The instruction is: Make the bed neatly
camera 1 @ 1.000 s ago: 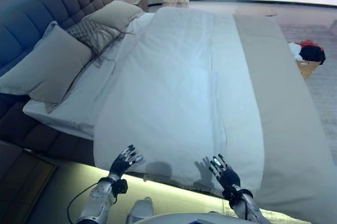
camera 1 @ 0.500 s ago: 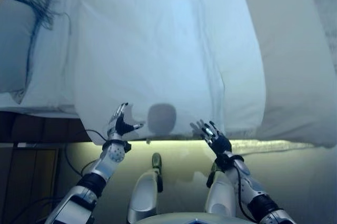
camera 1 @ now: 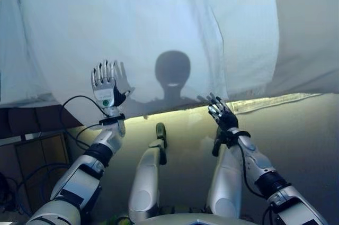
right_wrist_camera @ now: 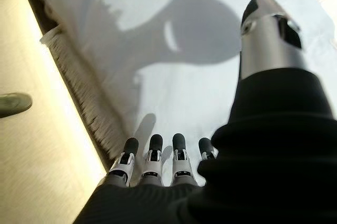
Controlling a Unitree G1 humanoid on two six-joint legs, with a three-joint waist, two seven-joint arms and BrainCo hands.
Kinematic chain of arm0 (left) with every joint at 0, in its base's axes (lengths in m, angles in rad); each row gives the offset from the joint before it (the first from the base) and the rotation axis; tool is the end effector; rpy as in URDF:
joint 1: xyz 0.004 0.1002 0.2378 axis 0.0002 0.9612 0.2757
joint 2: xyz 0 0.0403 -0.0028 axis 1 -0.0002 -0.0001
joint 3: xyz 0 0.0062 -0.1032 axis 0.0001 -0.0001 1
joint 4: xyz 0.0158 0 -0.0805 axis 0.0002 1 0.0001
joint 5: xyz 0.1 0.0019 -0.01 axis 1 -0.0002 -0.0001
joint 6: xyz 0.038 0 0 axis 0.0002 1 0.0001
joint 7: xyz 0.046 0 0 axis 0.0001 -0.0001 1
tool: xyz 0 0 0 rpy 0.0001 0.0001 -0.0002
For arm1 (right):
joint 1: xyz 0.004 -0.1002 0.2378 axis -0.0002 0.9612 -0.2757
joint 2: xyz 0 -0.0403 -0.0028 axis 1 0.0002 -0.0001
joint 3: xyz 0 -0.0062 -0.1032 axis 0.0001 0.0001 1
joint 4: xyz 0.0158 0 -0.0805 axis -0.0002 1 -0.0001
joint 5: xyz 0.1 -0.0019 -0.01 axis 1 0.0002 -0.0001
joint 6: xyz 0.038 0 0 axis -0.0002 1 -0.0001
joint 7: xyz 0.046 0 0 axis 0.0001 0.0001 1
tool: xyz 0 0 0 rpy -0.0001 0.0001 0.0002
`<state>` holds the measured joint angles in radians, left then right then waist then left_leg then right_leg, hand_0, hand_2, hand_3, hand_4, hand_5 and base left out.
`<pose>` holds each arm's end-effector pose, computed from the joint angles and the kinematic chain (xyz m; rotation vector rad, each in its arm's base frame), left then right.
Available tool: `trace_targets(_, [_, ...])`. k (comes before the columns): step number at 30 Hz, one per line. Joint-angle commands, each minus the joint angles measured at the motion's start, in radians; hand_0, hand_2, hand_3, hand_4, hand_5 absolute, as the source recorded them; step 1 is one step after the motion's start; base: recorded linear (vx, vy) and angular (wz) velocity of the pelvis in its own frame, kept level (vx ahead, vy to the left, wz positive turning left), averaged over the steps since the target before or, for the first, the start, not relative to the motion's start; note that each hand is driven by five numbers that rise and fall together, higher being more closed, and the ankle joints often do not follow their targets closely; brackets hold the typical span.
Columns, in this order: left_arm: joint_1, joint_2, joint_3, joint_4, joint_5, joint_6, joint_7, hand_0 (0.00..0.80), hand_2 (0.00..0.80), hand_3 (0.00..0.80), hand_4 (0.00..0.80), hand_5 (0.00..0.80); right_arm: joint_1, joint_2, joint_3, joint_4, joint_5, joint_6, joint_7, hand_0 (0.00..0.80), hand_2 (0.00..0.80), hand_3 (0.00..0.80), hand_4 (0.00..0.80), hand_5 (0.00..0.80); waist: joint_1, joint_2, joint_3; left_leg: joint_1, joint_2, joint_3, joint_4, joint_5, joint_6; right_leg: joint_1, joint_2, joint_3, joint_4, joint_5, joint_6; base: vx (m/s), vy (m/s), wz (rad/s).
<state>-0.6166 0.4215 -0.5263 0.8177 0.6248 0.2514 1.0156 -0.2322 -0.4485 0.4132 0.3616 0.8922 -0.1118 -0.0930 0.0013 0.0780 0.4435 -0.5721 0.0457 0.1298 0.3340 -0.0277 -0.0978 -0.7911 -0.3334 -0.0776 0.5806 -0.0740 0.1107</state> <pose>0.2979 0.1941 0.0382 1.4341 -0.3320 0.6355 0.2349 -0.1816 0.0231 0.3240 0.2315 0.0881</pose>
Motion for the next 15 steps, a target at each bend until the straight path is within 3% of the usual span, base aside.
trace_targets(1, [-0.082, 0.068, 0.025, 0.028, 0.014, 0.012, -0.01, 0.0, 0.0, 0.0, 0.0, 0.0, 0.015, -0.026, 0.007, -0.16, -0.031, 0.013, -0.004, 0.0, 0.0, 0.0, 0.0, 0.0, -0.027, 0.012, 0.058, -0.115, -0.056, -0.018, 0.088, 0.028, 0.067, -0.022, 0.049, 0.0, -0.035, 0.121, 0.07, 0.011, 0.136, -0.14])
trace_targets(7, [-0.133, 0.086, 0.006, 0.035, -0.04, -0.049, -0.069, 0.0, 0.0, 0.0, 0.0, 0.0, -0.006, -0.061, -0.008, -0.23, -0.026, 0.038, -0.038, 0.0, 0.0, 0.0, 0.0, 0.0, -0.05, 0.042, 0.076, -0.2, -0.061, -0.006, 0.133, 0.03, 0.065, -0.125, 0.041, 0.052, 0.034, 0.116, 0.076, 0.016, 0.127, -0.06])
trace_targets(11, [-0.152, 0.099, 0.003, 0.028, -0.083, -0.124, -0.139, 0.0, 0.0, 0.0, 0.0, 0.0, -0.005, -0.054, -0.009, -0.311, -0.041, 0.09, -0.047, 0.0, 0.0, 0.0, 0.0, 0.0, -0.048, 0.029, 0.076, -0.247, -0.058, -0.01, 0.147, 0.026, 0.064, -0.162, 0.049, 0.058, 0.022, 0.131, 0.083, 0.003, 0.0, -0.01])
trace_targets(15, [-0.162, 0.103, 0.017, 0.027, -0.197, -0.146, -0.194, 0.0, 0.0, 0.0, 0.0, 0.0, 0.008, -0.046, -0.008, -0.339, -0.027, 0.063, -0.045, 0.0, 0.0, 0.0, 0.0, 0.0, -0.039, 0.008, 0.076, -0.313, -0.048, -0.017, 0.212, -0.004, 0.07, -0.198, 0.048, 0.053, 0.042, 0.132, 0.083, -0.017, -0.076, -0.06])
